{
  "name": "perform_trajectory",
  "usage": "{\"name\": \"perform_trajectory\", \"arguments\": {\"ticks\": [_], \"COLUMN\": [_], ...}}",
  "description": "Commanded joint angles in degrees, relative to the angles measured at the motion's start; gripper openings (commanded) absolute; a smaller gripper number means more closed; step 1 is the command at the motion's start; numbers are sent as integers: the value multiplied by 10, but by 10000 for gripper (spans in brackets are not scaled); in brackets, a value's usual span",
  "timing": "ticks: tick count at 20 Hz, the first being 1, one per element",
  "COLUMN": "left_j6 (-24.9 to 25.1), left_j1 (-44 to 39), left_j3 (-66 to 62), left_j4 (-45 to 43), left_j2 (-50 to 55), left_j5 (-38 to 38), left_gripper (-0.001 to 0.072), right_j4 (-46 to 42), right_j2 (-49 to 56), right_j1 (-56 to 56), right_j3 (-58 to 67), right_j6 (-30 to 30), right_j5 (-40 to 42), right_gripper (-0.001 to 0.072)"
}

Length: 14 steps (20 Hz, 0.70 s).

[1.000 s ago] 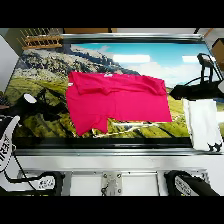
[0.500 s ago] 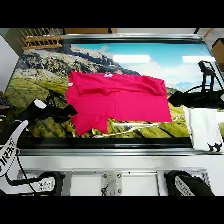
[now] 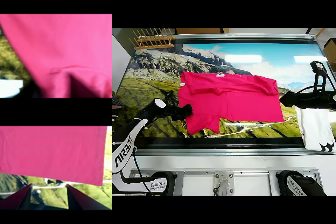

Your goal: Fold the clothes and pants, and hang the long-sleeved shirts on hangers.

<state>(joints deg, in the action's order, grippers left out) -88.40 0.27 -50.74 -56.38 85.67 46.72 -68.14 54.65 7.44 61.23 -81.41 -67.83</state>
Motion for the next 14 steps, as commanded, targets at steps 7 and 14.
{"name": "perform_trajectory", "arguments": {"ticks": [7,14], "left_j6": [40,41], "left_j1": [24,24], "left_j3": [-44,-44], "left_j4": [5,5], "left_j2": [2,2], "left_j5": [82,82], "left_gripper": [10,10], "right_j4": [-54,130], "right_j2": [24,153], "right_j1": [155,181], "right_j3": [-155,-264], "right_j6": [-182,-168], "right_j5": [35,238], "right_gripper": [467,473]}}
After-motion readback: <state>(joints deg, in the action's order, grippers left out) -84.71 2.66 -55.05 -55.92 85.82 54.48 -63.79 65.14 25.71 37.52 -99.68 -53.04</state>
